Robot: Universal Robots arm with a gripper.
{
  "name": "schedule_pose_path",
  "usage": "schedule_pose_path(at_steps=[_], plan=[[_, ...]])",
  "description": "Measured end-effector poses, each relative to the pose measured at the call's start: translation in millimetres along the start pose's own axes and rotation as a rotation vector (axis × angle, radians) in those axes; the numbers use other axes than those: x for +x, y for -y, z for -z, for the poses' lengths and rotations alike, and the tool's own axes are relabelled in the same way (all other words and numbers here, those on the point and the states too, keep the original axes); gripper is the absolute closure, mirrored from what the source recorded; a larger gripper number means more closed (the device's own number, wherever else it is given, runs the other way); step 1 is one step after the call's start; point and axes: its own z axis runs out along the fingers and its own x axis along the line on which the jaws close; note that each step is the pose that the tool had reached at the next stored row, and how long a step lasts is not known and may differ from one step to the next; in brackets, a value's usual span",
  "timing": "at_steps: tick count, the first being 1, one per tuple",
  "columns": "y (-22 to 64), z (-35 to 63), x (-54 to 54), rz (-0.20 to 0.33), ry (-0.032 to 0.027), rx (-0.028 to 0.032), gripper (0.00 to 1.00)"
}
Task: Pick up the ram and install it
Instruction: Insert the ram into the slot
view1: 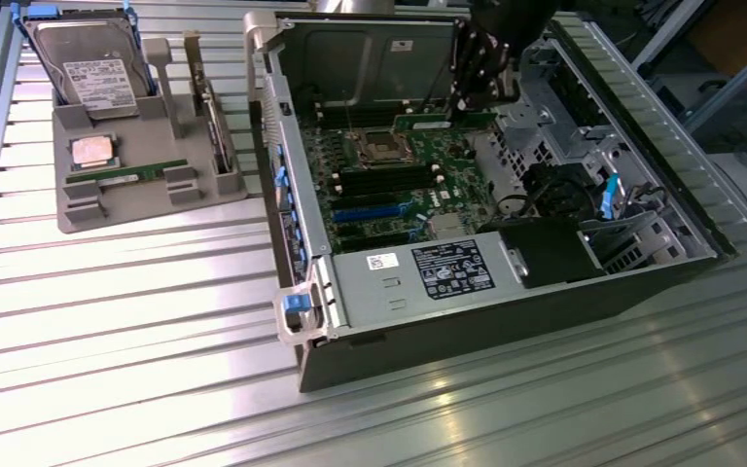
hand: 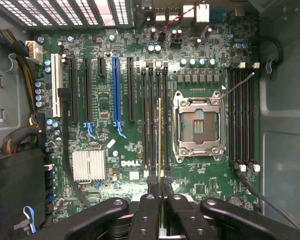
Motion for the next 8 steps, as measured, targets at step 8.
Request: schedule_pose_path(at_steps=[8], plan=[[0.1,-2.6,0.9,0.0,0.0,0.0,0.87]])
